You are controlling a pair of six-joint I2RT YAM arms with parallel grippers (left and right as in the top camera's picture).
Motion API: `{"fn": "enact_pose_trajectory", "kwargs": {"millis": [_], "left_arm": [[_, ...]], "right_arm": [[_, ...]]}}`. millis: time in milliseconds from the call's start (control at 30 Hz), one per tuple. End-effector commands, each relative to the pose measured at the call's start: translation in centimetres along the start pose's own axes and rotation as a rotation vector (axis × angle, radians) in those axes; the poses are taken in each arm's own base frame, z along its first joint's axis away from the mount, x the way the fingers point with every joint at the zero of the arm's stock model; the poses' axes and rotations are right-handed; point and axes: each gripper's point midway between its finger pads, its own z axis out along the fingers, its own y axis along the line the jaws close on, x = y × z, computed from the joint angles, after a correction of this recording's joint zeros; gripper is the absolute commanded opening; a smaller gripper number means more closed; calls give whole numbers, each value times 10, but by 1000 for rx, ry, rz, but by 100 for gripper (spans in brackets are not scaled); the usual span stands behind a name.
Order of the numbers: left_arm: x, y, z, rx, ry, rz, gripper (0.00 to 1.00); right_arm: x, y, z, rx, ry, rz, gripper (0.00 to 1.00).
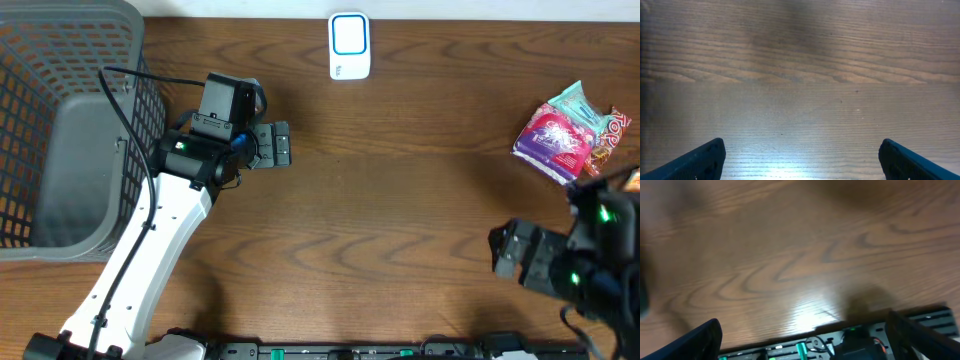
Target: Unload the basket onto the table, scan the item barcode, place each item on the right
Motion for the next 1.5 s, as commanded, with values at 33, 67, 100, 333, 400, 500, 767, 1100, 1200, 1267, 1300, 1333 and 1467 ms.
{"fn": "enact_pose_trajectory", "kwargs": {"millis": [33, 67, 100, 333, 400, 500, 767, 1100, 1200, 1267, 1300, 1333, 1467], "left_arm": [[-4, 2, -1, -12, -8, 7, 98], [-4, 2, -1, -12, -8, 7, 98], [-4, 2, -1, -12, -8, 7, 98], [-4, 2, -1, -12, -8, 7, 98], [-4, 2, -1, -12, -8, 7, 98], [-4, 2, -1, -12, -8, 7, 98], [-4, 2, -1, -12, -8, 7, 98], [-4, 2, -1, -12, -8, 7, 98], [-4, 2, -1, -12, -8, 7, 98], [-4, 2, -1, -12, -8, 7, 98], [-4, 2, -1, -12, -8, 7, 98], [-4, 2, -1, -12, -8, 7, 98], [-4, 2, -1, -12, -8, 7, 98]], "right_arm": [[11, 2, -11, -53, -34, -23, 99], [12, 2, -13, -57, -44, -24, 99], [13, 1, -15, -61, -52, -25, 99], [16, 0, -19, -70, -71, -26, 99], [16, 0, -19, -70, -71, -26, 99], [16, 0, -19, -70, -71, -26, 99], [15, -1, -19, -59, -77, -63, 99], [16, -1, -18, -59, -73, -113, 99], [20, -3, -14, -52, -60, -138, 99], [24, -5, -10, -47, -46, -147, 99], [26, -6, -7, -43, -38, -147, 99], [28, -8, -5, -41, -31, -146, 99], [33, -11, 3, -39, -30, -148, 99]]}}
